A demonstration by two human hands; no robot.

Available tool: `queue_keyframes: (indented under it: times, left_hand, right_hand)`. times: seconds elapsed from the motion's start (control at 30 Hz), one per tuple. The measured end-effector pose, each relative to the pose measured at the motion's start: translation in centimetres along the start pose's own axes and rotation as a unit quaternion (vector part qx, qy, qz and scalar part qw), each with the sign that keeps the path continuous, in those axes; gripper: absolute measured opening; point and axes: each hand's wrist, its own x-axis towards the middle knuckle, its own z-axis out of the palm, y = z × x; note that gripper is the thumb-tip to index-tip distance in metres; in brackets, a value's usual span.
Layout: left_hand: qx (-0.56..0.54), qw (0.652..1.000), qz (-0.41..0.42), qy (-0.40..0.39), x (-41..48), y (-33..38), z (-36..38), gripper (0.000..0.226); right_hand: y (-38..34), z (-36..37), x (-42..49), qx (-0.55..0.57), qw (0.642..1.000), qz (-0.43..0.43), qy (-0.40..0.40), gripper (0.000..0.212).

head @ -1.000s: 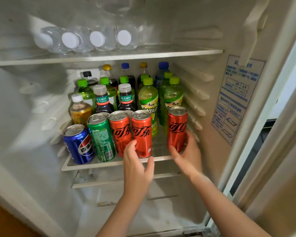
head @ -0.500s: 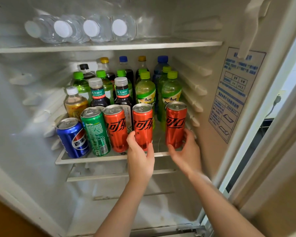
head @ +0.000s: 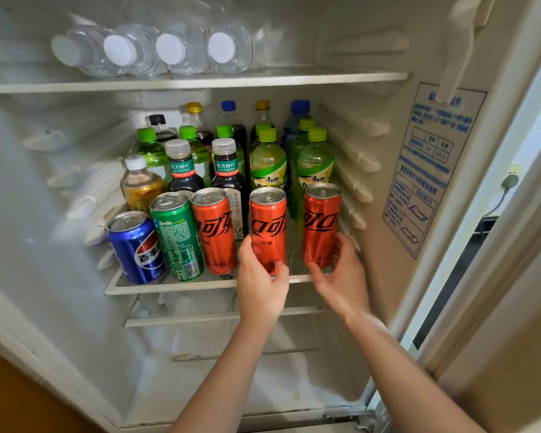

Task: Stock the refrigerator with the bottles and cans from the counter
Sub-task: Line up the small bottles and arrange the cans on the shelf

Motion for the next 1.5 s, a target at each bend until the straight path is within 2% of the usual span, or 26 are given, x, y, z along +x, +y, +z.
queue_keyframes:
  times: [0.13, 0.37, 0.57, 0.9, 1.5]
  left_hand:
    - [-0.016, 1.0, -0.003, -0.018, 0.6, -0.3, -0.4, 0.069]
    - [0.056, 0.998, -0.018, 0.021, 1.0, 0.0, 0.3, 0.066]
    - [0.02, 1.0, 0.0, -0.011, 0.7, -0.6, 0.0, 0.064]
    - [0.022, 1.0, -0.006, 0.007, 1.5, -0.7, 0.2, 0.062]
    - [0.033, 0.999, 0.0, 0.013, 1.5, -0.9, 0.3, 0.061]
  right_hand:
    - [-0.2, -0.1, -0.1, -0.006, 1.0, 0.005, -0.005, 0.073]
    - [-0.4, -0.4, -0.2, -0.011, 1.0, -0.003, -0.014, 0.071]
    - [-0.5, -0.5, -0.4, -0.012, 1.0, -0.005, -0.018, 0.071]
    - [-0.6, -0.5, -0.2, -0.036, 0.999, -0.01, -0.028, 0.073]
    - [-0.6, 0.7, -0.1, -0.045, 0.999, 0.005, 0.022, 0.069]
